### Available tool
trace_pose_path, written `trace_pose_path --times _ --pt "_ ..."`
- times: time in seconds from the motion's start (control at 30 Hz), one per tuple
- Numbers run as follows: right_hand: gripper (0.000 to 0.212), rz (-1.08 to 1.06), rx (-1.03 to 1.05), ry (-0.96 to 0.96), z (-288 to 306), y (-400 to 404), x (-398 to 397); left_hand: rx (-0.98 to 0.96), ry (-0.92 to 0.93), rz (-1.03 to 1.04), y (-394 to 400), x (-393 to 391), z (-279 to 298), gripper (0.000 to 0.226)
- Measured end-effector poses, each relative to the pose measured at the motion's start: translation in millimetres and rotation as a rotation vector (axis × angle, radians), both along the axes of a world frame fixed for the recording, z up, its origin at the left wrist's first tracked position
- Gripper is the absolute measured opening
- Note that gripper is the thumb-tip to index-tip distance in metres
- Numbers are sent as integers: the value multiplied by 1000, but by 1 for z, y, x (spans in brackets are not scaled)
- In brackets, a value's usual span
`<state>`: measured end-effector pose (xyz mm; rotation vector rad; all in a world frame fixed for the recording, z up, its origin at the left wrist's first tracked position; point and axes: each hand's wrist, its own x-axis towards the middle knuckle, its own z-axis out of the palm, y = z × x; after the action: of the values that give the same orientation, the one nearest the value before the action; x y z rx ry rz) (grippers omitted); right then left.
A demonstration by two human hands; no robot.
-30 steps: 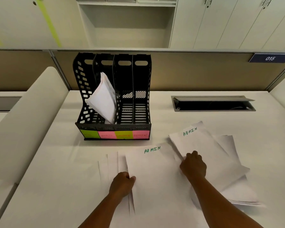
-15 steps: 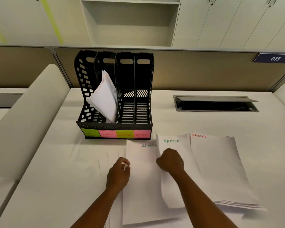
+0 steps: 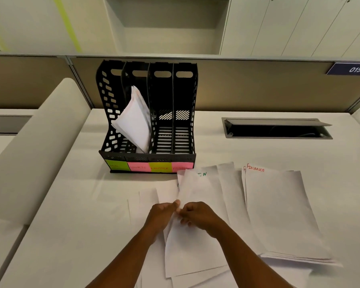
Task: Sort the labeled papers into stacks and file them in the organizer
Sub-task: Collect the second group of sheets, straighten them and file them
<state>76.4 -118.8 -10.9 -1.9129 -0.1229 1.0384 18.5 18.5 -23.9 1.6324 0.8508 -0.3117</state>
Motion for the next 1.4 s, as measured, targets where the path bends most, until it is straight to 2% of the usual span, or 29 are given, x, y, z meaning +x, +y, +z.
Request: trace_pose_path --times 0.07,0.1,0.2,0.27,0.37,0.47,0.53,0.63,0.7,0.8,0.97,1.07,1.2,1.3,1.4 --pt "32 -16 20 -28 -1 -5 3 8 8 -16 -1 2 -1 46" --pt "30 -59 -15 -129 -2 -8 6 9 14 -21 -2 2 0 46" --pt "20 -391 -217 -546 -4 -26 25 -59 9 -18 -3 3 2 55" --pt "25 -568 -370 -645 -7 -45 38 -75 -11 -53 -2 1 1 51" --pt "61 -550 -570 -513 -13 -71 53 -18 -56 -101 -2 -1 -6 31" --pt "84 -516 -599 -381 -16 -84 61 24 -56 -103 -4 -2 -10 13" --pt "92 -507 -585 -364 -17 -90 64 26 -58 -115 -5 -2 -10 11" --pt "99 -494 -517 -364 -18 -95 69 32 -66 -135 -3 -1 -13 22" --pt "94 -504 -398 -344 -17 -95 71 15 -68 -145 -2 -1 -13 24" --pt "75 -528 -147 -222 -14 -94 71 -11 -79 -136 0 -1 -17 19" --pt "45 -459 -24 -111 -17 -99 65 -62 -83 -49 4 -2 -17 17" --pt "32 -512 72 -67 -20 -101 62 -48 -120 63 4 -3 -16 30" --pt "22 -572 48 -52 -27 -101 60 92 -209 162 9 -8 -22 27" --pt "12 -551 -50 -103 -26 -106 64 83 -256 243 13 -10 -25 43" --pt "16 -435 -110 -97 -22 -114 70 120 -309 269 16 -10 -25 59"
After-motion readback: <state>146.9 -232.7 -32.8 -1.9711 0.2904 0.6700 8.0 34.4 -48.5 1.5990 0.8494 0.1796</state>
